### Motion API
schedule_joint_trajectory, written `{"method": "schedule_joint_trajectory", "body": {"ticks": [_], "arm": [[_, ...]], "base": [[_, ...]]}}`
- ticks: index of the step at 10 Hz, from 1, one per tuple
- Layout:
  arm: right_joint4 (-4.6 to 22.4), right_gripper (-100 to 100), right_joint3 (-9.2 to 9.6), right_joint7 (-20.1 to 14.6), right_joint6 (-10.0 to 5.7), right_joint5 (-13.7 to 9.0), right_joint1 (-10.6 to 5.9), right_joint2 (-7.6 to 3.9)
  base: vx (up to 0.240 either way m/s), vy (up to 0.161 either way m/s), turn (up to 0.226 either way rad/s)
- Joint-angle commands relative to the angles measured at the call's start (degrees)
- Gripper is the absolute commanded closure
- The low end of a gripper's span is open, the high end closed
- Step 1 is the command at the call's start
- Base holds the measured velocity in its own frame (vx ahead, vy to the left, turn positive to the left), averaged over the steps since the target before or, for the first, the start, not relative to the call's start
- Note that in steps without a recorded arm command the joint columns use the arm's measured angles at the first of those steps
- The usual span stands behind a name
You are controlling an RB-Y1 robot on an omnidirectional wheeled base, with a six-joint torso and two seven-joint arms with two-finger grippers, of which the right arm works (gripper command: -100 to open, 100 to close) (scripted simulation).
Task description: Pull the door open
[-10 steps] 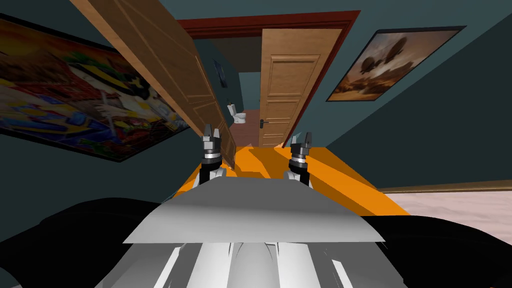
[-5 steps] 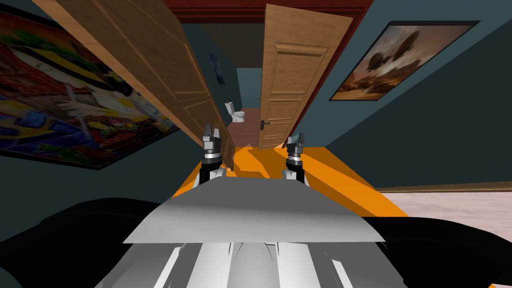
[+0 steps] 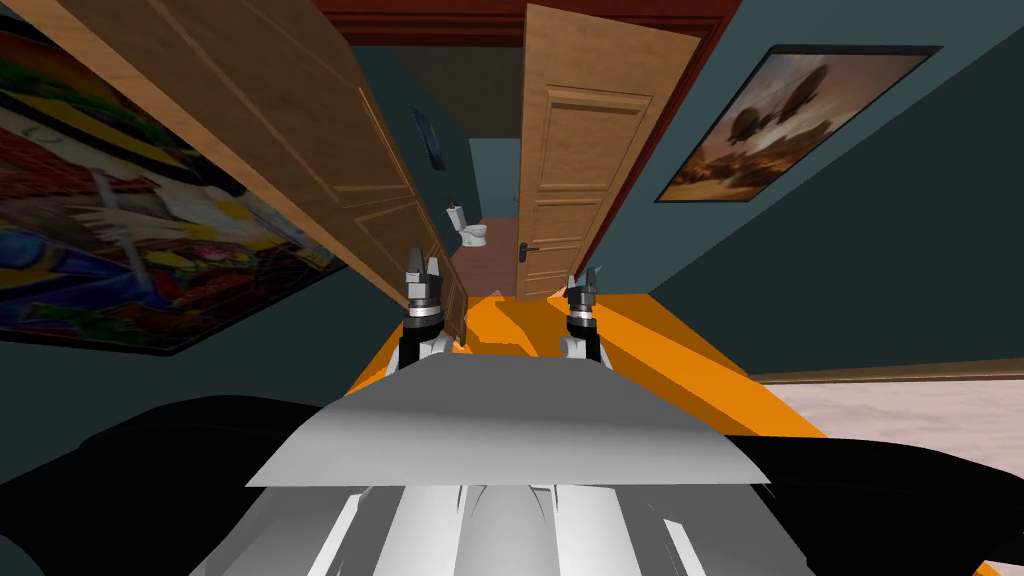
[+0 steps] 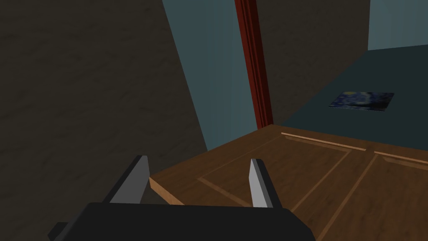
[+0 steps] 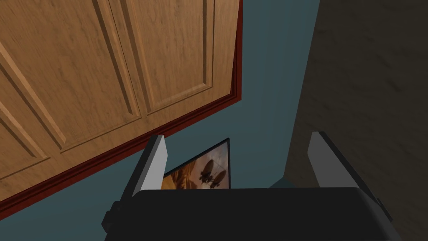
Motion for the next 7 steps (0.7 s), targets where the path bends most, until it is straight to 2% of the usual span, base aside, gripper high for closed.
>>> {"method": "schedule_joint_trajectory", "body": {"ticks": [1,7], "arm": [[1.7,-100,0.17,-0.3,0.17,0.1,-1.14,-0.27],[9.2,-100,0.95,-1.5,0.45,0.8,-5.88,-1.16]], "base": [[0.080,0.016,-0.042],[0.089,0.021,-0.047]]}}
